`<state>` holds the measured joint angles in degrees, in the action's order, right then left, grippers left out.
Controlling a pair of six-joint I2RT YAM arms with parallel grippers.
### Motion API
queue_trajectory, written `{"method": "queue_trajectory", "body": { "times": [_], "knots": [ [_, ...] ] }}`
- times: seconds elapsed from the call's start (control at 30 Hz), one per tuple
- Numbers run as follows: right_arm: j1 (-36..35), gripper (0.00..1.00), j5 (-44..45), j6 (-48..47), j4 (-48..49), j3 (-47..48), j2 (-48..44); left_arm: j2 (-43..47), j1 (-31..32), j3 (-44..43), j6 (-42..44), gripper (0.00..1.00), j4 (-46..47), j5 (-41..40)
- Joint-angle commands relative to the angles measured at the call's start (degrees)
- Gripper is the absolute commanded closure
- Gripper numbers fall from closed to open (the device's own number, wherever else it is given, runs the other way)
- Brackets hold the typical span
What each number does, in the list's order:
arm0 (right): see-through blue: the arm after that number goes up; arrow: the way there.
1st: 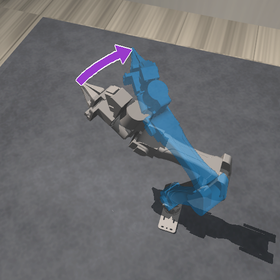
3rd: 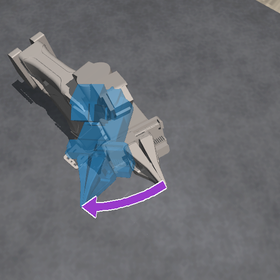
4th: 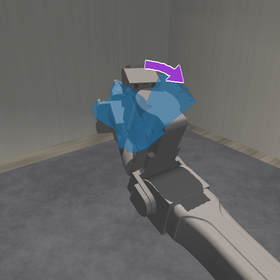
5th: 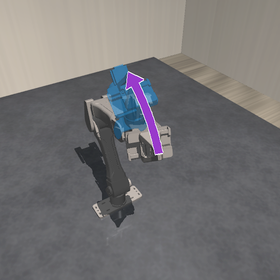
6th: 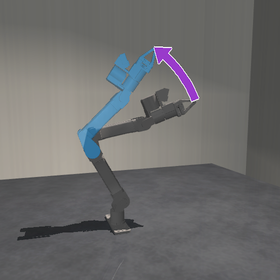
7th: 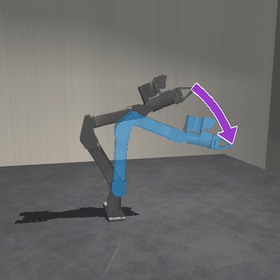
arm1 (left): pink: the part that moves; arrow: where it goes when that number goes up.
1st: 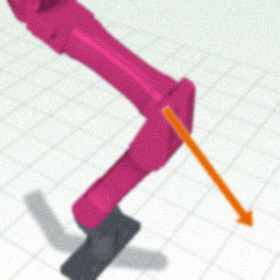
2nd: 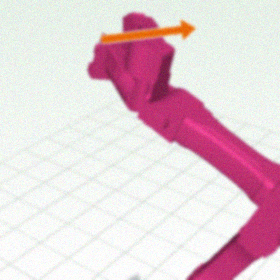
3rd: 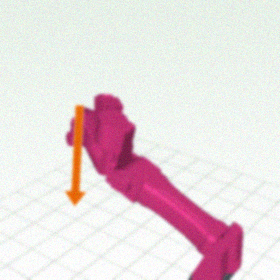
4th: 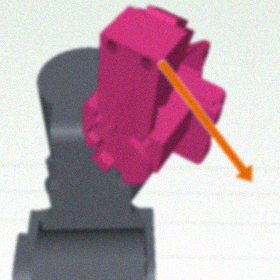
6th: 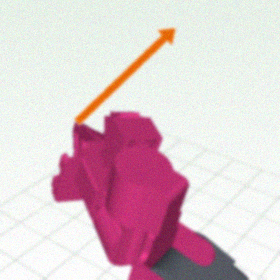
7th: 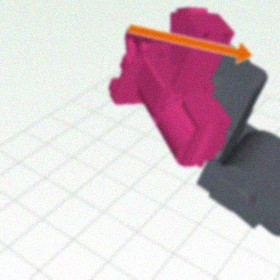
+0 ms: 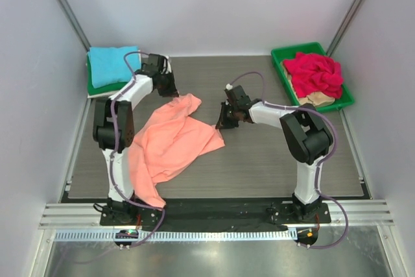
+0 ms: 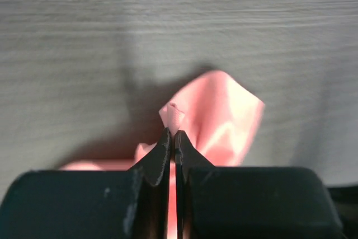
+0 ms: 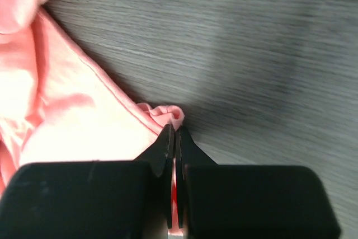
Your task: Fold and stack the t-shirts
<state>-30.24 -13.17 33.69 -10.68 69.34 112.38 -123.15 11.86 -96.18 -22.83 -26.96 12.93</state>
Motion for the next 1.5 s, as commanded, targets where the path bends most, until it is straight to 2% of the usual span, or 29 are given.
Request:
{"method": "queue_trajectory", "body": {
  "times": [0.0, 0.1, 0.33, 0.57, 0.73, 0.93, 1.13, 1.27, 1.4, 1.47],
  "knots": [
    [1.06, 0.99, 7.54, -1.69, -5.4, -1.58, -5.38, 15.88, -0.43, 0.73, -0.55, 1.0, 0.25, -1.49],
    [3.6, 0.99, 8.25, -3.37, -9.62, 0.26, -11.53, 26.68, -0.43, 0.47, 0.76, 1.0, -4.31, -3.52],
    [9.31, 0.99, 7.63, -4.86, -16.3, 2.38, -24.56, 44.81, -0.52, -4.18, 4.28, 1.0, -13.19, -9.94],
    [19.5, 0.99, 7.1, -6.18, -25.42, 5.71, -38.52, 58.78, -0.52, -7.79, 5.34, 1.0, -17.95, -14.4],
    [23.9, 0.99, 9.21, -4.87, -30.8, 12.48, -44.95, 64.87, -0.52, -10.77, 5.52, 1.0, -20.41, -17.15],
    [24.35, 0.99, 12.9, 0.13, -33.26, 17.66, -55.5, 74.8, -0.52, -8.94, 6.39, 1.0, -17.26, -15.22],
    [24.35, 0.99, 24.84, 1.11, -37.66, 23.9, -65.08, 85.69, -0.52, -5.24, 10.78, 1.0, -8.2, -9.25],
    [24.35, 0.99, 32.05, 0.41, -38.45, 27.59, -70.36, 87.56, -0.52, -7.0, 12.89, 1.0, -3.81, -6.35],
    [24.35, 0.99, 32.86, -2.74, -39.5, 36.62, -64.95, 80.9, -0.52, -13.14, 14.92, 1.0, -3.36, -1.87],
    [24.26, 0.99, 33.03, -3.63, -40.21, 40.15, -61.16, 75.63, -0.52, -19.55, 15.36, 1.0, -4.93, -0.89]
  ]
}}
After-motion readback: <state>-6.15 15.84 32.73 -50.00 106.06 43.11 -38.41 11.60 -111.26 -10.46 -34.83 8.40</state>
